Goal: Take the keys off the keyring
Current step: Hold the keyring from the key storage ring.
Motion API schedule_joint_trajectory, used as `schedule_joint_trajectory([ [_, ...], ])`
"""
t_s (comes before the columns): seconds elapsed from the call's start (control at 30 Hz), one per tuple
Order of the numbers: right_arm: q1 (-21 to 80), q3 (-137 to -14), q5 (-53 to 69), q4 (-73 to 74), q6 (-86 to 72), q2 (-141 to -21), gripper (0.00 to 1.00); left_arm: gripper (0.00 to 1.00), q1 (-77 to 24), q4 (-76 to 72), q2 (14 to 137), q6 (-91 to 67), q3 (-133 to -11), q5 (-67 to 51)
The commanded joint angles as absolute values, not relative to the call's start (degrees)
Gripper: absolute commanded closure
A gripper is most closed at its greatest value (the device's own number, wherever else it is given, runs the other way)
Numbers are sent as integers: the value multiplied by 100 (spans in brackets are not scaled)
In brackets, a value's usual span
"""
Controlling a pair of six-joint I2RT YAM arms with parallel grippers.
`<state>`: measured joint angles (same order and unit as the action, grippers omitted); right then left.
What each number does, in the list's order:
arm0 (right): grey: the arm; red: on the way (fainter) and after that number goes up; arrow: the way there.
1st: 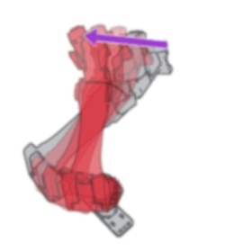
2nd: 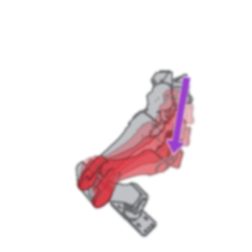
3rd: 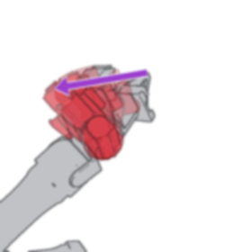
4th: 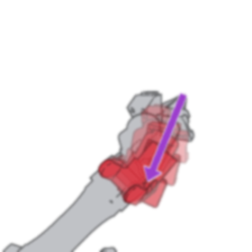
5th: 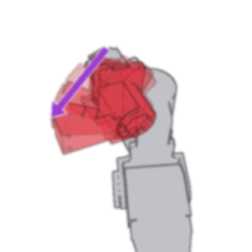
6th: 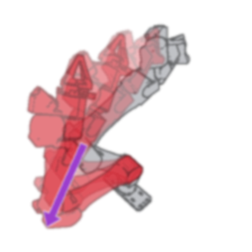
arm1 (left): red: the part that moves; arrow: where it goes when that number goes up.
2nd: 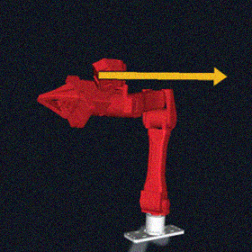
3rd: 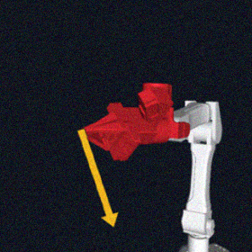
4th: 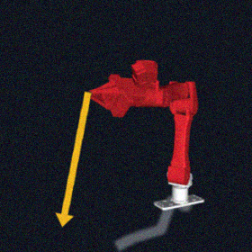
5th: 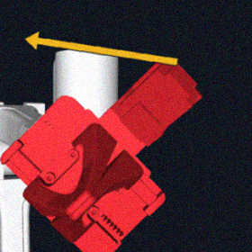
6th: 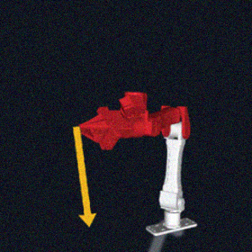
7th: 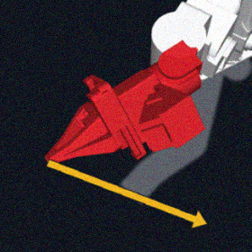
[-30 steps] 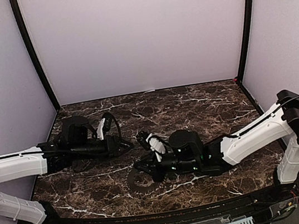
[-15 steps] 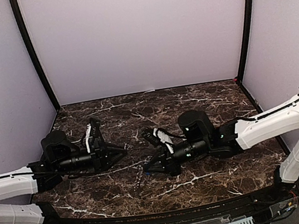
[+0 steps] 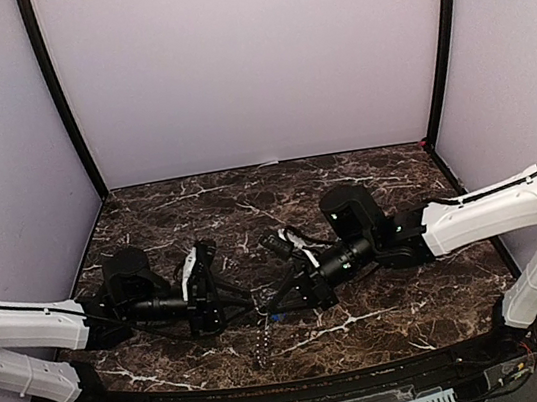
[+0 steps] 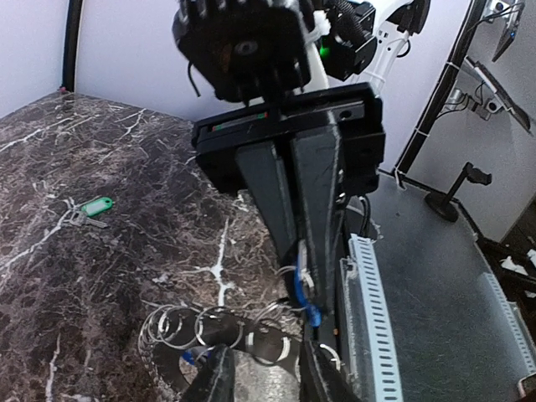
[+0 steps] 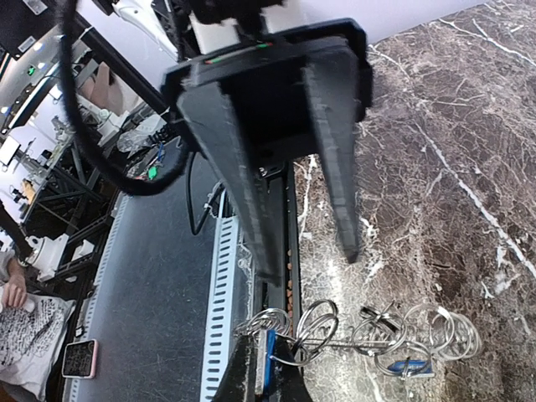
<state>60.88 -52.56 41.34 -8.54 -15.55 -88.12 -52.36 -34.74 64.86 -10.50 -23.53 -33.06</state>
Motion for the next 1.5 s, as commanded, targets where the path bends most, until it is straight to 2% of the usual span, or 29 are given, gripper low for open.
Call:
schedule_joint_trajectory([
  [0.0, 5997, -5454, 4641, -1127, -1602, -8747, 100, 68, -5238, -3920, 6538, -1077, -2459, -3310],
  [0.13, 5939, -5430, 5162, -1268, -1617, -8732, 100, 63, -5254, -4129, 6570, -1238, -2428, -3390],
  [0.6, 5894, -6000, 5804, -3, -1051, -8710, 100, 60, -5452, -4188, 6917, -1029, -2921, -4372],
  [0.77, 5888, -6037, 5806, 15, -1045, -8644, 100, 65, -5484, -4249, 7110, -1024, -3061, -4654],
  [1.03, 5863, -6078, 5852, 35, -1050, -8604, 100, 64, -5528, -4296, 7277, -1079, -3087, -4852],
  [1.3, 5862, -6067, 5868, 60, -1058, -8607, 100, 79, -5554, -4424, 7397, -1159, -3128, -4888],
  [1.47, 5862, -6014, 5832, 4, -1097, -8507, 100, 81, -5594, -4413, 7477, -1181, -3138, -4902],
])
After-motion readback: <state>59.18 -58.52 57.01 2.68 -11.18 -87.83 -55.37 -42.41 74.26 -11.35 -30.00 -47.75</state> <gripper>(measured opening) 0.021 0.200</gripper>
